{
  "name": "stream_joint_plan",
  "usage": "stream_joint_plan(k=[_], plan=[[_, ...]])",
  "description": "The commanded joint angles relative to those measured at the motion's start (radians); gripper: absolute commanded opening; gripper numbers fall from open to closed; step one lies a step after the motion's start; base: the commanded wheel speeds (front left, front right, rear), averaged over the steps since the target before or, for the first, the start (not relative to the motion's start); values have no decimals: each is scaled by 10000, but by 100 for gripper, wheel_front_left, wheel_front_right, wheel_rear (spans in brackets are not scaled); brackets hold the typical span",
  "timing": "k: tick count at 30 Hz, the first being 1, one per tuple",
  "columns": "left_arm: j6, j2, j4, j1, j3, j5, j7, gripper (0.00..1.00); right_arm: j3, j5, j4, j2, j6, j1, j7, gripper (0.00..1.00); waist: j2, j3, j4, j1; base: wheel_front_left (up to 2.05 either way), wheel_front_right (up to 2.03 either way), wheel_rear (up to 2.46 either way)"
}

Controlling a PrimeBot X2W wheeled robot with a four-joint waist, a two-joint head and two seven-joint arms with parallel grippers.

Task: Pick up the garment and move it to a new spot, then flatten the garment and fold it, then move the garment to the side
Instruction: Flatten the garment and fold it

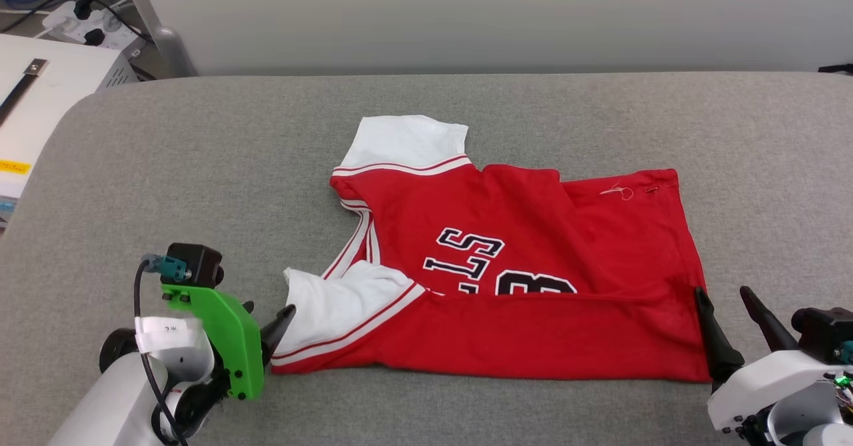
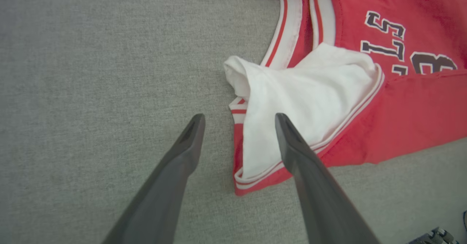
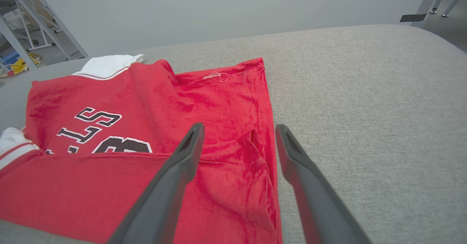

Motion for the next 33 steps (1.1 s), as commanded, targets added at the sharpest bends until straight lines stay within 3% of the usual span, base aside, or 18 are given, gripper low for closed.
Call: stream_joint_plan(k=[1,5,8,16,17,19,20,26,33], plan=[[21,217,-311,235,-9,-196,412,100,-66,-64,-119,100,-7,117,78,100,-1,124,-120,0,0,0,0],[276,549,-1110,552,1,-684,1522,100,-123,-99,-424,267,-7,135,205,100,-1,454,-274,0,0,0,0],[446,587,-1356,620,0,-778,1770,100,-117,-73,-567,345,-7,77,292,100,-1,731,-376,0,0,0,0],[428,259,-845,391,-568,-677,2306,100,-125,103,-674,334,-7,-183,486,100,-1,1295,-562,0,0,0,0],[362,165,-770,378,-685,-735,2447,80,-153,129,-671,323,-7,-194,502,100,-1,1314,-577,0,0,0,0],[289,32,-675,338,-798,-770,2506,13,-196,172,-676,290,-7,-211,548,100,-1,1328,-598,0,0,0,0],[274,-14,-616,338,-842,-793,2548,0,-222,194,-679,271,-7,-213,571,100,-1,1314,-599,0,0,0,0],[99,-184,-436,380,-929,-847,2351,0,-439,499,-731,78,-7,-96,1013,100,-1,1032,-536,0,0,0,0],[75,-51,-651,545,-596,-767,1475,0,-783,1247,-851,-700,-7,426,4167,100,-1,461,-329,0,0,0,0]])
